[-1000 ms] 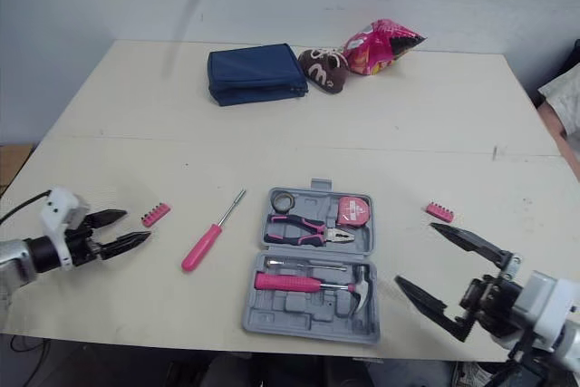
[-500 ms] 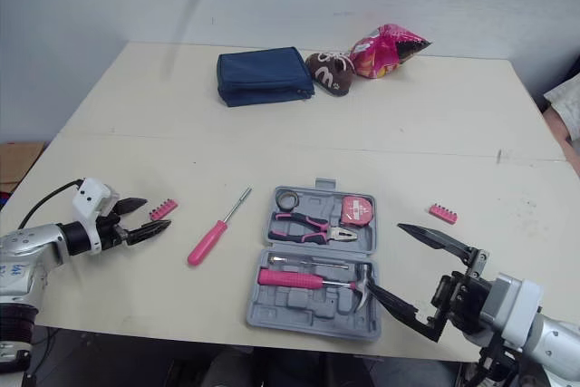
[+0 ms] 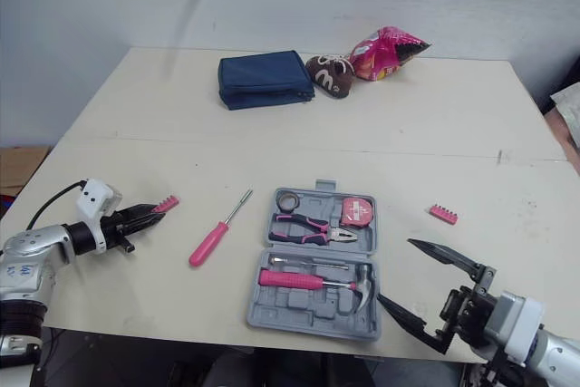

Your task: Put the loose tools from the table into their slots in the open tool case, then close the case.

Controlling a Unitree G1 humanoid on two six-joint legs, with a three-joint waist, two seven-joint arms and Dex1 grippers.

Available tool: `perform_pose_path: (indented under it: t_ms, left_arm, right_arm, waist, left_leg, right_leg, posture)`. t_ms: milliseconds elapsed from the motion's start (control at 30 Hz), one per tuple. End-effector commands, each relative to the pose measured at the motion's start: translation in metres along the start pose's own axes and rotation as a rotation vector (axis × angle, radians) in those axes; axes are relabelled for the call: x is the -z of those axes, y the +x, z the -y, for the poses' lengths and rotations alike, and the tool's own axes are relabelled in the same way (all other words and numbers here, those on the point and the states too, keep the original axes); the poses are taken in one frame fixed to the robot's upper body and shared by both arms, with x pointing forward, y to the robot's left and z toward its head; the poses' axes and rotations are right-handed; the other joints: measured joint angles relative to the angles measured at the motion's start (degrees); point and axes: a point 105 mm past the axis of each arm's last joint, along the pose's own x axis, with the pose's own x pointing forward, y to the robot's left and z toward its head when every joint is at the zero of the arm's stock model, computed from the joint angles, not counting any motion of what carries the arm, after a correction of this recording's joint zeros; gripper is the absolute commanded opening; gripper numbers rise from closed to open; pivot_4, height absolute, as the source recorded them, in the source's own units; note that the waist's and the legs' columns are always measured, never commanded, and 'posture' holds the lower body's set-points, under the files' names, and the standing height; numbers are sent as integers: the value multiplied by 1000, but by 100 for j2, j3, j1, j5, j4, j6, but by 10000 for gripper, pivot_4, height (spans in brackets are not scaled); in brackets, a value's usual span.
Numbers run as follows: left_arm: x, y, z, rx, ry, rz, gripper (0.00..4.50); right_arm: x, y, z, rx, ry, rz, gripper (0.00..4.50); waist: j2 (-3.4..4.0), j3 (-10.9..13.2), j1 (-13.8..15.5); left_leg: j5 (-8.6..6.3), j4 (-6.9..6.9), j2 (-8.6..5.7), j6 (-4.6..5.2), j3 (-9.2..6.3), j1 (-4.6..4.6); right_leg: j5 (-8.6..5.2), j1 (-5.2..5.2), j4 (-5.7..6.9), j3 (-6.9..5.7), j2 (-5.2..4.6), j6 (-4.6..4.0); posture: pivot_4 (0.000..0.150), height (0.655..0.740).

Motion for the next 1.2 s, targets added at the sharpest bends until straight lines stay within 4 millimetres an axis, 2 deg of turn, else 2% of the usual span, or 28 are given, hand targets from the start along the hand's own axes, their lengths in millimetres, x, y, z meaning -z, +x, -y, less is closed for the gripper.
perform_pose_path:
  t_ms: [33, 167, 300, 467, 567, 667, 767, 900, 1033, 1200]
  left_arm:
    - [8, -3, 5, 34, 1, 5, 6749]
    - [-24, -12, 5, 60, 90, 172, 6749]
    - [-51, -20, 24, 177, 189, 263, 6749]
    - [-74, -29, 66, 405, 329, 303, 6749]
    - [-82, -27, 115, 649, 453, 263, 6749]
    - [-83, -24, 142, 764, 514, 224, 6749]
    - [-75, -22, 162, 852, 592, 144, 6749]
    - [-70, -10, 196, 922, 606, 53, 6749]
    - [-65, -1, 217, 922, 608, -35, 6749]
    - [-56, 8, 224, 869, 612, -186, 6749]
  right_arm:
    - [-5, -9, 1, 26, -27, 4, 45000]
    - [-1, -14, -3, 21, -22, -8, 45000]
    - [-1, -15, -2, 19, -24, -12, 45000]
    - [0, -16, -2, 15, -12, -28, 45000]
    - [2, -17, -3, 8, 2, -51, 45000]
    - [3, -20, -5, 3, 10, -71, 45000]
    - [2, -23, -6, 7, 18, -88, 45000]
    - [2, -31, -9, 10, 36, -122, 45000]
    - [0, -33, -11, 15, 40, -136, 45000]
    - [-5, -36, -13, 21, 39, -151, 45000]
  waist:
    - [-1, 0, -7]
    - [-29, 15, -9]
    - [-75, 32, -17]
    - [-76, 33, -22]
    - [-76, 37, -21]
    - [-73, 38, -3]
    - [-70, 41, -7]
    - [-60, 47, -15]
    - [-59, 47, -17]
    - [-53, 51, -5]
  left_leg:
    - [0, -3, 0, 0, 2, 4]
    - [0, -10, 1, -1, 3, 4]
    - [0, -12, 4, -4, 1, -2]
    - [-4, -17, 4, -9, 3, -11]
    - [-4, -18, 4, -9, 2, -11]
    - [-4, -12, 3, -8, 0, -27]
    - [-4, -11, 2, -6, -1, -30]
    - [-3, -13, 3, -7, -1, -30]
    - [-3, -9, 2, -5, -2, -34]
    - [2, -10, 3, -5, -6, -32]
  right_leg:
    - [0, 2, -2, 2, 0, 0]
    - [0, 0, -4, 2, 0, -1]
    - [-1, -5, -6, 0, 0, -2]
    - [-1, -9, -19, 0, 0, -3]
    - [-2, -10, -19, 0, 2, -5]
    - [-2, -12, -23, 0, 2, -5]
    - [-2, -15, -24, 0, 5, -3]
    - [-2, -16, -25, 3, 8, -4]
    - [-1, -17, -26, 7, 11, -3]
    - [-1, -16, -23, 13, 17, -3]
  posture:
    - [1500, 7400]
    - [1500, 7400]
    - [1500, 7400]
    - [1500, 7400]
    - [1500, 7400]
    - [1500, 7400]
    - [1500, 7400]
    - [1500, 7400]
    - [1500, 7400]
    - [1500, 7400]
